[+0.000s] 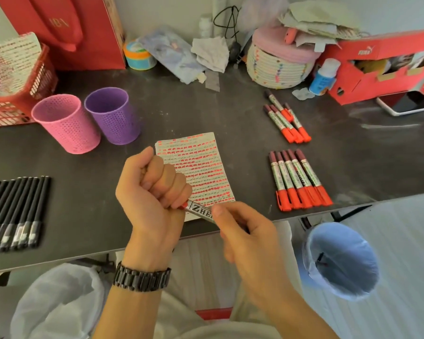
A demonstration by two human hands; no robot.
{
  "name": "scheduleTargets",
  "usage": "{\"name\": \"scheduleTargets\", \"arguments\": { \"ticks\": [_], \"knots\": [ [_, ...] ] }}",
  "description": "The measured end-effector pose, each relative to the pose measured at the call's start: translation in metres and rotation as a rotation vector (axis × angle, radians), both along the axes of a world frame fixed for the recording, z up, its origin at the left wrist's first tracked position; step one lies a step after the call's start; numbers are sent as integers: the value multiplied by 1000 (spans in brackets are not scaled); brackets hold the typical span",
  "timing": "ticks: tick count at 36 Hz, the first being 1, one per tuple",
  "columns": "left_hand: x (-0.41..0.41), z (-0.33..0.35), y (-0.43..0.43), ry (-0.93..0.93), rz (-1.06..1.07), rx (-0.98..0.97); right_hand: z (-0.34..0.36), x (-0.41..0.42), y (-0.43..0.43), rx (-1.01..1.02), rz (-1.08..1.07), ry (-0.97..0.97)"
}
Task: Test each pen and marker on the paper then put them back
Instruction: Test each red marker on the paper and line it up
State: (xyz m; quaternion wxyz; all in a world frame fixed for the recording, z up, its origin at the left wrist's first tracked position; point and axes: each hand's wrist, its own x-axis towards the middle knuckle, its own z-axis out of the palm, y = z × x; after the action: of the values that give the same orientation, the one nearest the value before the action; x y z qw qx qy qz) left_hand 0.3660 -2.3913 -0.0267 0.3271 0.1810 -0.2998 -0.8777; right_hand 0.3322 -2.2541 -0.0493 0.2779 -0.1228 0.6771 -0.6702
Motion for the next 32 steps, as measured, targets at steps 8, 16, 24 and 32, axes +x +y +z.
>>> {"name": "scheduleTargets", "arguments": {
  "ticks": [8,16,24,32],
  "knots": [
    [-13,-1,31,-15,175,-68,-6,-15,-4,-417,-109,-590],
    [-17,-36,32,-337,46,-813,1,-85,32,-175,-215,-83],
    [0,-74,-68,-1141,-105,-1643,20,-215,105,623,-85,397],
    [0,-101,-84,-1336,-300,-1709,-9,-228,104,1013,48,470]
  ]
}}
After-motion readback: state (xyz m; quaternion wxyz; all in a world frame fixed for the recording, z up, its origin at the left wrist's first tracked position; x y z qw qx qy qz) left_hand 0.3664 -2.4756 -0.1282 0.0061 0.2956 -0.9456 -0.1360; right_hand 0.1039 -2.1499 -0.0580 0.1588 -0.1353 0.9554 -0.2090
